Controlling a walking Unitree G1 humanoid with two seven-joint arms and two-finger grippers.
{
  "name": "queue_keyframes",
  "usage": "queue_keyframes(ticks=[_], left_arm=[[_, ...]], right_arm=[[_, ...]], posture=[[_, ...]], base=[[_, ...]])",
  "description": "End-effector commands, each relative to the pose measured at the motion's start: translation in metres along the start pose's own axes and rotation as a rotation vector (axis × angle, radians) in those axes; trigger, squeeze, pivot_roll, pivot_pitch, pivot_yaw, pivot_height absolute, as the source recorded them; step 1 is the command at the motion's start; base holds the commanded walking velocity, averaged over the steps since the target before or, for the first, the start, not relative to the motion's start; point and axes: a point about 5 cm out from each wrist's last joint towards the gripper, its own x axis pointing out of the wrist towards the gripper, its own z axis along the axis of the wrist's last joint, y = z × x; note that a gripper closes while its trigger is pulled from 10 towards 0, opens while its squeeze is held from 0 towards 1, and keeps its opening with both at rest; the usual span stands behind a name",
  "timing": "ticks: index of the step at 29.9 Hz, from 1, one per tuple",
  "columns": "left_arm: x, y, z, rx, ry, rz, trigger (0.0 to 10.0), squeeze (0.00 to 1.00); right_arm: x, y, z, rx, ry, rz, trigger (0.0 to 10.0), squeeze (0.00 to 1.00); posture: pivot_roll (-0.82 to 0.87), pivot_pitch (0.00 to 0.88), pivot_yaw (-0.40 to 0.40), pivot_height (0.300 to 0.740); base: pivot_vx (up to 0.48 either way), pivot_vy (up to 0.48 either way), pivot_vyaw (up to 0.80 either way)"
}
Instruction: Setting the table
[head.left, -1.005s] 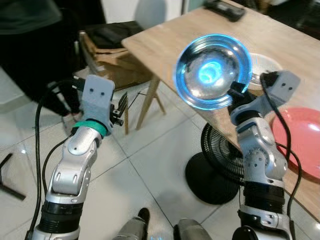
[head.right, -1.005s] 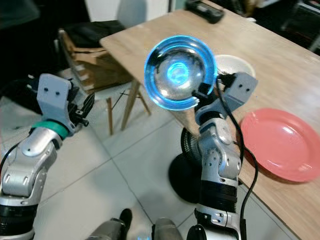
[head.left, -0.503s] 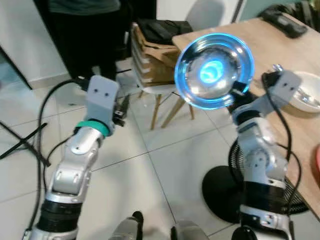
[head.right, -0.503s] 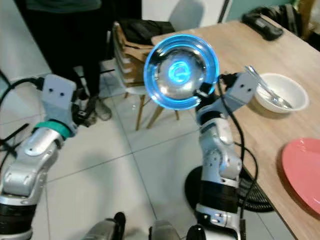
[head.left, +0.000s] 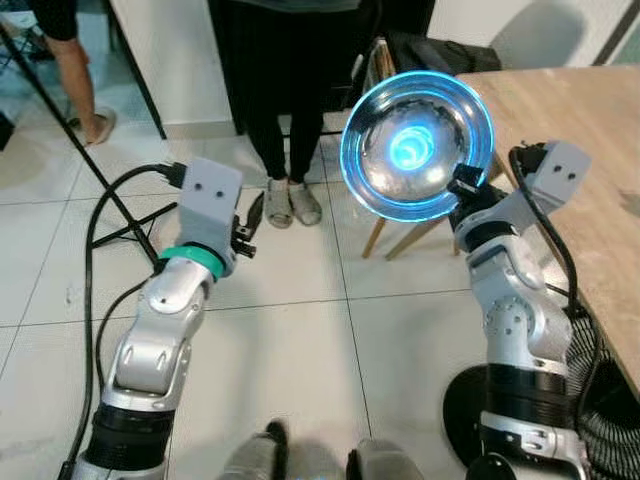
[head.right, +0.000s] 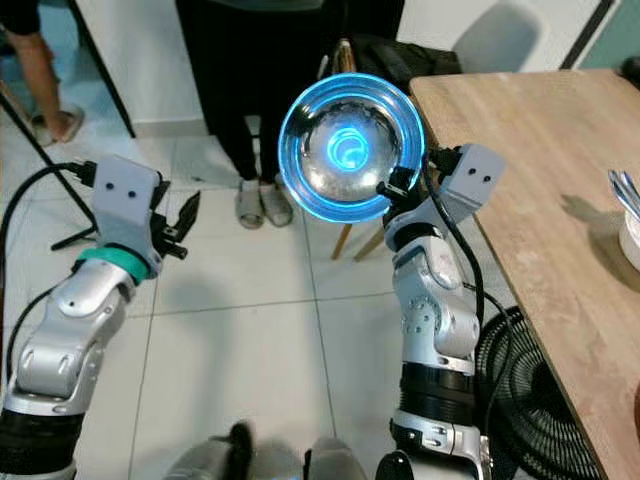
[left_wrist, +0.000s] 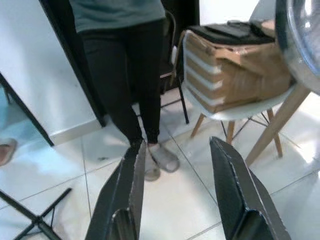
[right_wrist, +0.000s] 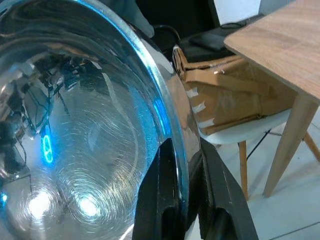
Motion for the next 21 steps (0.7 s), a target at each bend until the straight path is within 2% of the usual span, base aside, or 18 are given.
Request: queue_keyframes(ticks=[1,13,15,17,18,20,21], left_arm=[[-0.002,0.005,-0.005,0.005,0.022,0.016,10.0,0.0],[-0.002,0.003,-0.009,0.022,0.06,0.016,10.0,0.0],[-0.004,-0.001,-0.017,0.065,0.12,-0.03,10.0,0.0],[-0.004,-0.001,-0.017,0.065,0.12,-0.03,10.0,0.0],[-0.007,-0.004,-0.026,0.099,0.183,-0.068,10.0,0.0],[-0.007,-0.004,-0.026,0.099,0.183,-0.068,10.0,0.0],[-0.01,-0.008,-0.037,0.114,0.252,-0.119,10.0,0.0]], right_arm=[[-0.001,0.006,-0.002,0.012,0.002,0.025,10.0,0.02],[-0.002,0.005,-0.004,0.007,0.006,0.023,10.0,0.04],[-0.003,0.004,-0.007,0.002,0.012,0.027,10.0,0.06],[-0.003,0.004,-0.007,0.002,0.012,0.027,10.0,0.06],[-0.004,0.004,-0.01,0.001,0.021,0.034,10.0,0.08],[-0.004,0.004,-0.01,0.001,0.021,0.034,10.0,0.08],[-0.006,0.004,-0.014,0.006,0.036,0.049,10.0,0.12]], posture=[[-0.13,0.0,0.037,0.74],[-0.13,0.006,0.037,0.74],[-0.13,0.007,0.038,0.74],[-0.13,0.007,0.038,0.74],[-0.13,0.007,0.039,0.74],[-0.13,0.007,0.039,0.74],[-0.13,0.008,0.041,0.74]], base=[[0.0,0.0,0.79],[0.0,0.0,0.79],[0.0,0.0,0.79],[0.0,0.0,0.79],[0.0,0.0,0.79],[0.0,0.0,0.79],[0.0,0.0,0.79]])
